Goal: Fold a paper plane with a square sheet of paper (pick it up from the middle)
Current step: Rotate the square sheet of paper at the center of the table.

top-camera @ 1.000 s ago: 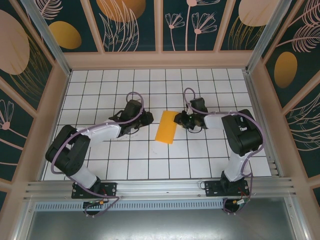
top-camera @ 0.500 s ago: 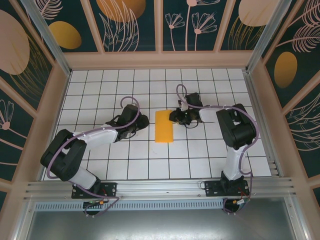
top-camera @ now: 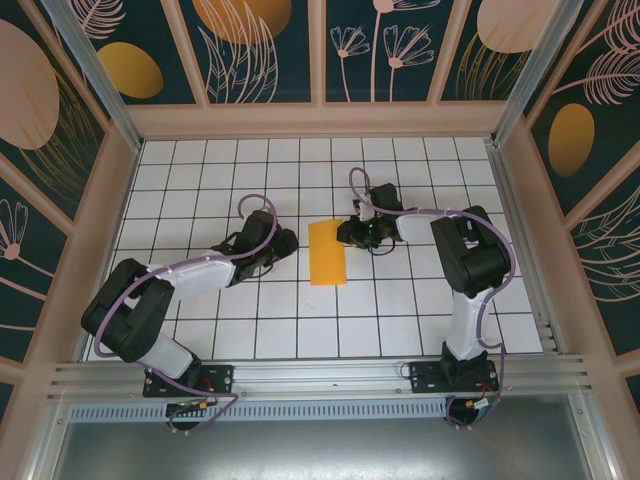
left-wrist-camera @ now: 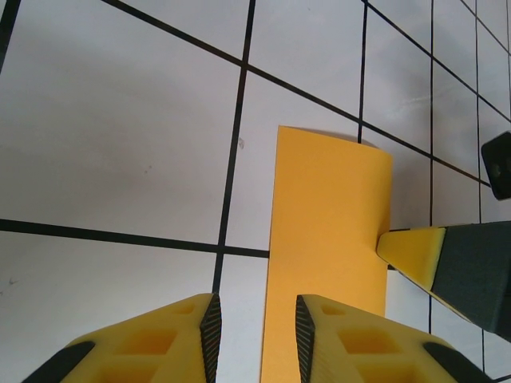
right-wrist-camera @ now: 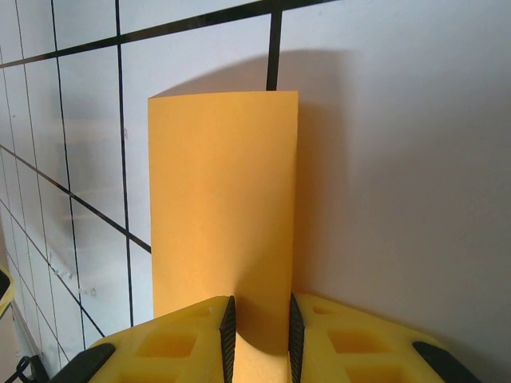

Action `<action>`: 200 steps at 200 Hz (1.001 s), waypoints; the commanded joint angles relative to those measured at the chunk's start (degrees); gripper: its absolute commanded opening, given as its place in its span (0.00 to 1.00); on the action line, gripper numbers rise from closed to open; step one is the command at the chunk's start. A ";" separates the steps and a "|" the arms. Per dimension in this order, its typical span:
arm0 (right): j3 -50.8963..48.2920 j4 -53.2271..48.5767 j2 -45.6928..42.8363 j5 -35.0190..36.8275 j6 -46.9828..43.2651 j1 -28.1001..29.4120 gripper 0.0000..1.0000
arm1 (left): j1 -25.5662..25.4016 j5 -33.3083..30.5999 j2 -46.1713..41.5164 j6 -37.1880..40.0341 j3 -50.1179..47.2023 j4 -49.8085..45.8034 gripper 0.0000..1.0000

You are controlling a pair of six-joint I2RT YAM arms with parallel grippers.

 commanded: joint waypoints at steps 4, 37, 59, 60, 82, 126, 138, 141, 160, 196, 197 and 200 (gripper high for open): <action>-0.12 1.27 2.03 1.14 -0.02 0.86 0.27 | -0.02 -2.37 -1.24 -0.61 -1.13 1.70 0.35; -2.15 3.31 0.92 2.02 1.54 0.87 0.27 | -0.05 -2.34 -0.03 0.26 0.31 2.11 0.36; -3.84 5.30 0.62 2.08 3.16 0.87 0.27 | -0.02 -1.48 0.46 0.99 0.91 2.03 0.35; -3.90 5.38 0.54 2.14 3.24 0.87 0.27 | -0.05 -1.41 0.49 1.00 0.90 2.09 0.35; -6.58 7.66 -1.33 2.63 5.16 0.86 0.26 | -0.07 -0.65 0.57 1.18 0.26 2.60 0.35; -7.61 7.82 -3.02 3.79 5.46 0.80 0.27 | -0.03 1.65 0.28 0.40 -1.72 5.32 0.36; -7.22 6.67 -3.71 5.11 5.31 0.70 0.29 | -0.08 2.01 0.09 0.35 -1.92 5.51 0.36; -7.16 6.47 -4.07 5.41 5.27 0.69 0.30 | -0.07 2.15 0.08 0.33 -1.97 5.61 0.36; -7.62 5.76 -6.97 6.95 5.17 0.42 0.32 | 0.00 3.03 0.00 0.29 -2.45 6.64 0.36; -9.50 6.05 -12.62 8.92 6.14 0.55 0.35 | 0.23 7.07 2.36 0.17 -1.43 9.37 0.38; -9.63 6.11 -12.68 8.94 6.18 0.58 0.36 | 0.25 7.18 2.45 0.15 -1.37 9.41 0.38; -9.94 6.40 -13.04 8.96 6.41 0.66 0.36 | 0.41 7.50 2.73 0.20 -1.17 9.56 0.38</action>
